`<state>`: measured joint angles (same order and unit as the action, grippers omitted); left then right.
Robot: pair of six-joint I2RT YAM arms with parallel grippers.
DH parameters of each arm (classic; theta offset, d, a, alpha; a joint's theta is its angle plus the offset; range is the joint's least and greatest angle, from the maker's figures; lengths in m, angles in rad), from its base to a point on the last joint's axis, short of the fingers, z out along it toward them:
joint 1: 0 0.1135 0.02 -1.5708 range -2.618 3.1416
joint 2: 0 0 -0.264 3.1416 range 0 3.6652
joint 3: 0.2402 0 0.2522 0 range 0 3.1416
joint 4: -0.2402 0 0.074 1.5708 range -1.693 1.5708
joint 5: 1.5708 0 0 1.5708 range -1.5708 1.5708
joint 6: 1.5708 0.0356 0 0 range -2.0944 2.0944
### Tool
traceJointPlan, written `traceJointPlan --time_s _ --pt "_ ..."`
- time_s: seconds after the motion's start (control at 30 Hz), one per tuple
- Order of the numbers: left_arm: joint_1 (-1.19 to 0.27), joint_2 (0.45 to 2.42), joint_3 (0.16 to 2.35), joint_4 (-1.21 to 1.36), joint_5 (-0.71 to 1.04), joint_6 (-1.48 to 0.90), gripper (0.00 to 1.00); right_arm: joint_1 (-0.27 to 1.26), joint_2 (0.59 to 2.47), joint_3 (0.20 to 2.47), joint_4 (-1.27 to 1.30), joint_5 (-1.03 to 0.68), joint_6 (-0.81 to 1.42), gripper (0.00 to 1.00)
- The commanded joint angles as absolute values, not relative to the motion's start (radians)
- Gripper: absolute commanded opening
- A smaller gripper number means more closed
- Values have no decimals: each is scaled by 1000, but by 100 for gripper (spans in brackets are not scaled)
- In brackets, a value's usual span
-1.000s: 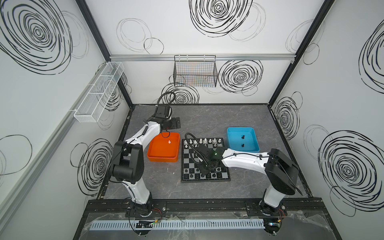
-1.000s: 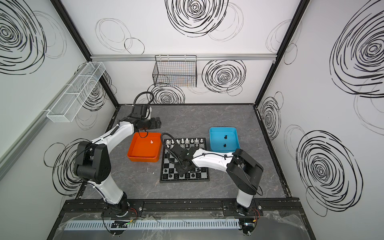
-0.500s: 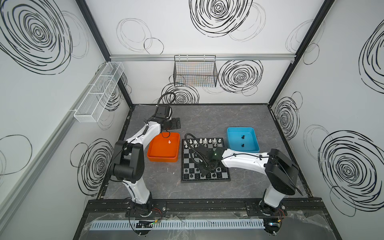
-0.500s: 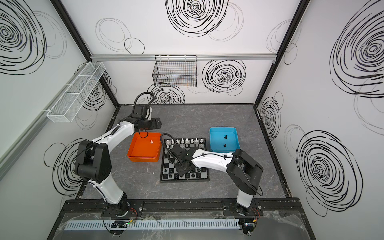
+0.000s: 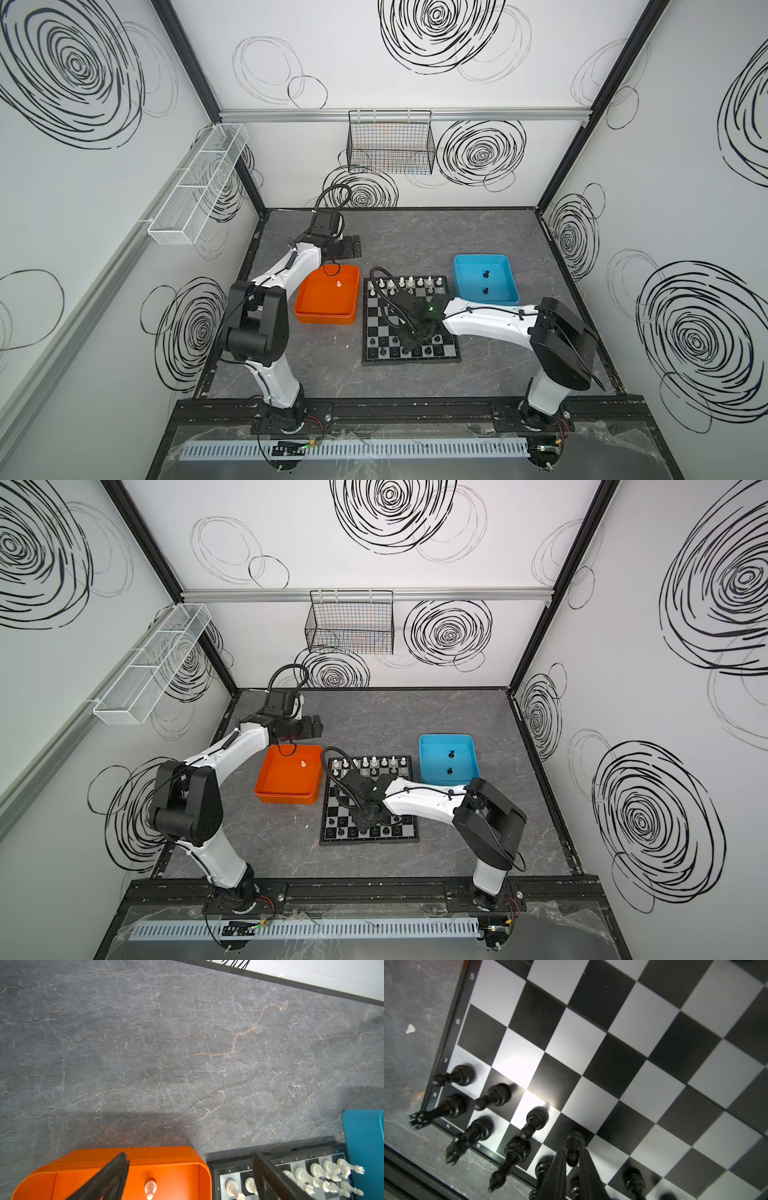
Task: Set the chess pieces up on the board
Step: 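Lower the black pawn onto an empty square in the black pawn row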
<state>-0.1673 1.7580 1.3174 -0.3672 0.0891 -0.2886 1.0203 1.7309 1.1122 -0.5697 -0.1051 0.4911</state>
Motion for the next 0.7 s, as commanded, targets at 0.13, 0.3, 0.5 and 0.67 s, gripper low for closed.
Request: traceJointPlan --time_s 0.13,0.3,0.5,0.67 --pt "-159 1766 1318 -350 95 -296 96 1031 1718 1121 -564 -116 491 16" --pt "-160 1766 1319 -350 94 -296 96 1035 1722 1120 -562 -121 487 16" --pt "-159 1767 1319 -351 95 -296 96 1034 1724 1121 -563 -117 485 17" --pt "-160 1769 1319 -350 95 -297 96 1034 1724 1123 -564 -98 492 17"
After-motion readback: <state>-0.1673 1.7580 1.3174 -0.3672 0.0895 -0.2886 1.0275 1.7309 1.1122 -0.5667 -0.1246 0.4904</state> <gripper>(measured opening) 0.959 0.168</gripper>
